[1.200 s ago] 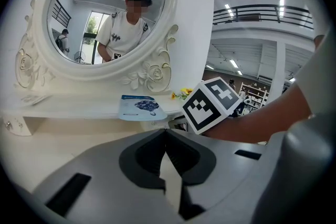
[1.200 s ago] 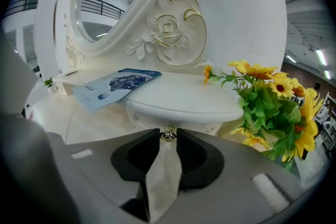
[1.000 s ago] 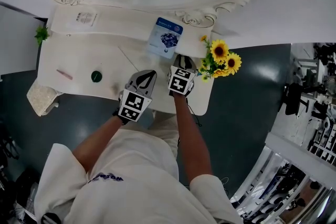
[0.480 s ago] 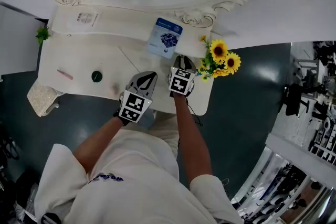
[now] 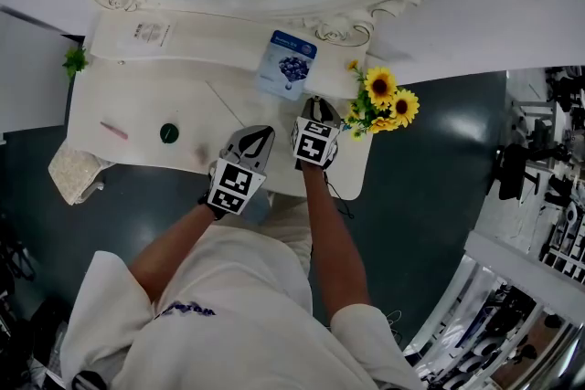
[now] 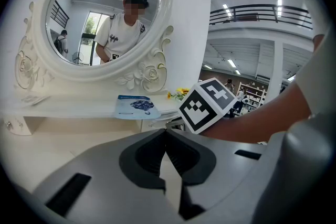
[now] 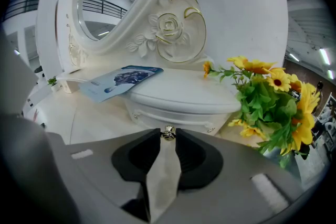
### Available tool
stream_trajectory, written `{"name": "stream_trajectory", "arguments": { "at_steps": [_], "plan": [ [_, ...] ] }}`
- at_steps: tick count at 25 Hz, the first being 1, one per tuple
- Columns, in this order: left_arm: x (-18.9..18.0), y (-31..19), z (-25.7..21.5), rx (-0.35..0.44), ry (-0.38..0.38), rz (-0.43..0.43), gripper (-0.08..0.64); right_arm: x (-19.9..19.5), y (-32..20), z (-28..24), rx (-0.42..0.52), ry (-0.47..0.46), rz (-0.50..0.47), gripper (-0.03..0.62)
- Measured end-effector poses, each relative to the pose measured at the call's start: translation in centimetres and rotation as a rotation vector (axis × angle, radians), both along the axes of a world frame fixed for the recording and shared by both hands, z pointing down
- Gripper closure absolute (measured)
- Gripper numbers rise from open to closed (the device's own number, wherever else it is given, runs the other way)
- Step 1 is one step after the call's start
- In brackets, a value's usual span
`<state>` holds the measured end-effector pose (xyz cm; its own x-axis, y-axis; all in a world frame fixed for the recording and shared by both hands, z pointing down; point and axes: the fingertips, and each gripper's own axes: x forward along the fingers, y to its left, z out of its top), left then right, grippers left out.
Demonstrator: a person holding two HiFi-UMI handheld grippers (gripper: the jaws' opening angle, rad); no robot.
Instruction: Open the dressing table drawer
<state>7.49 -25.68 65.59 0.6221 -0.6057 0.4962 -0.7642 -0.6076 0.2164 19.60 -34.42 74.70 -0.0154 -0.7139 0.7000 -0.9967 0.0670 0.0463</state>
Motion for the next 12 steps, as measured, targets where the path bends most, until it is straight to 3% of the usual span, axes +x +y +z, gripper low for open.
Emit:
{"name": "stream_trajectory", "arguments": {
  "at_steps": [12],
  "plan": [
    [-0.09, 0.69, -0.12, 0.000, 0.006, 0.005, 0.551, -0.14, 0.76, -0.18, 0.012, 0.003, -0.003, 0.491]
  ]
}}
